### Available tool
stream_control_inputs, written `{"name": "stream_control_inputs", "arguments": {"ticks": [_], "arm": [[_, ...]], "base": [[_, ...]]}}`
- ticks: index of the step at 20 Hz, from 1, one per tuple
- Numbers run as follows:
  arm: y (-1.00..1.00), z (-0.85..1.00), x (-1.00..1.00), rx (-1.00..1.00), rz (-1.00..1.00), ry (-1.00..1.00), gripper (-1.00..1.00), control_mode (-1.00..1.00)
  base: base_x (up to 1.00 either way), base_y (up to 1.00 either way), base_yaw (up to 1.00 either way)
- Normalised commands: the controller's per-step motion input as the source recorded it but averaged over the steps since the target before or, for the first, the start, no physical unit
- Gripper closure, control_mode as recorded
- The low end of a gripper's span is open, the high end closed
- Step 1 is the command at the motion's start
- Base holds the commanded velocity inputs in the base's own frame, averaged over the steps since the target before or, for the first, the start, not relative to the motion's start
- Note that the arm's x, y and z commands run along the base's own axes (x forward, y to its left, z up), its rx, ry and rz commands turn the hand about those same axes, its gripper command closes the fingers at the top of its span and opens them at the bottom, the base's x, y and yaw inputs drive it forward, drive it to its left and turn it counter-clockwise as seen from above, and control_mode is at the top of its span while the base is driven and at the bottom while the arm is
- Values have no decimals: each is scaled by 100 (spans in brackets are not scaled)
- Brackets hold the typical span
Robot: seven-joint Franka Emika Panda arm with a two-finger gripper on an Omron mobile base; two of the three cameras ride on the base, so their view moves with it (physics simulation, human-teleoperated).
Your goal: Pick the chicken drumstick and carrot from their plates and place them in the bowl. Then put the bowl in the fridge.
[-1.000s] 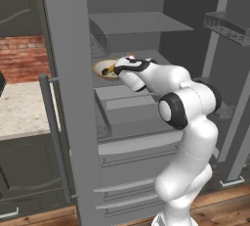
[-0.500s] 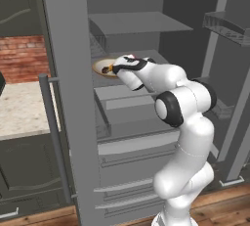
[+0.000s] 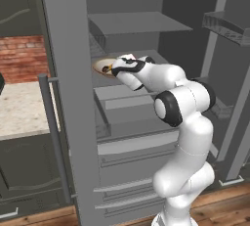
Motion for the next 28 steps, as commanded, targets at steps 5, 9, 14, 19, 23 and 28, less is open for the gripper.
{"name": "stream_control_inputs", "arguments": {"ticks": [5,9,14,19,23,28], "arm": [[19,-6,22,0,0,0,100,-100],[17,-4,19,0,0,0,100,-100],[18,-4,16,0,0,0,-100,-100],[10,0,3,0,1,-1,-100,-100],[9,6,-4,0,2,-5,-100,-100],[4,2,-4,0,1,-3,-100,-100]], "base": [[0,0,0],[0,0,0],[0,0,0],[0,0,0],[0,0,0],[0,0,0]]}}
